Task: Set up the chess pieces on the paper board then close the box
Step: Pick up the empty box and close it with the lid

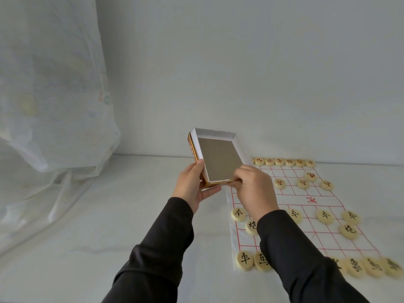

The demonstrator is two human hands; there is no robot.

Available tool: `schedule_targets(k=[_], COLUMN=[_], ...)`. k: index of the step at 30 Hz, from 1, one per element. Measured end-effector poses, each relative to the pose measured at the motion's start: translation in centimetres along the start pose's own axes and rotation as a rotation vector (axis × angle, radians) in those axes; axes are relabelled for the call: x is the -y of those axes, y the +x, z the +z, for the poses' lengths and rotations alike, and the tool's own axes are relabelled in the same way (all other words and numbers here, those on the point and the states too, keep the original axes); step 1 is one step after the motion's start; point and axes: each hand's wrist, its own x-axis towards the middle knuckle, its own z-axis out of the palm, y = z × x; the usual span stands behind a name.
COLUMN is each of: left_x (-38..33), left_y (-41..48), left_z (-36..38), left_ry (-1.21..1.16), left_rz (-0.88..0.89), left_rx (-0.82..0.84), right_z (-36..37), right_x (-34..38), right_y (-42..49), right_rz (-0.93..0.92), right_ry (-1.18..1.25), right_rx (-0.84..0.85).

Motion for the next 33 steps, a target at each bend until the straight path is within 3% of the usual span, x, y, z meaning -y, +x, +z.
schedule_targets(k=[5,9,15,20,24,28,33], left_x=[-0.2,0.0,0.2,-0.2,-0.8,-1.1,-1.5], left_y=[0.1,0.3,-0.2,-0.7,-1.0,-1.0,-1.0], left_z=[0.2,0.3,0.9,0.8,0.3,-0.5,-0.7], left_ry=[0.04,0.238,0.443,0.627,0.672,0.861,0.918], left_rz=[0.033,0.112,0.183,0.289,0.299,0.312,0.341], left_rx=[0.002,-0.05,-0.014,0.028,0.105,0.13,0.1], right_z=[-0.5,-1.5,-3.8,-4.1,-3.4,-2.6,-2.5], right_x=[0.3,-0.1,-0.2,-0.7,-0.9,-0.7,-0.5], right_y=[0.5,0.9,2.0,2.2,2.2,1.8,1.7], right_rz=[0.061,0.16,0.369,0.272,0.193,0.192,0.179], right_ry=[-0.022,0.123,0.485,0.218,0.163,0.05,0.032], right_rx=[0.071,0.193,-0.068,-0.35,-0.308,-0.402,-0.439])
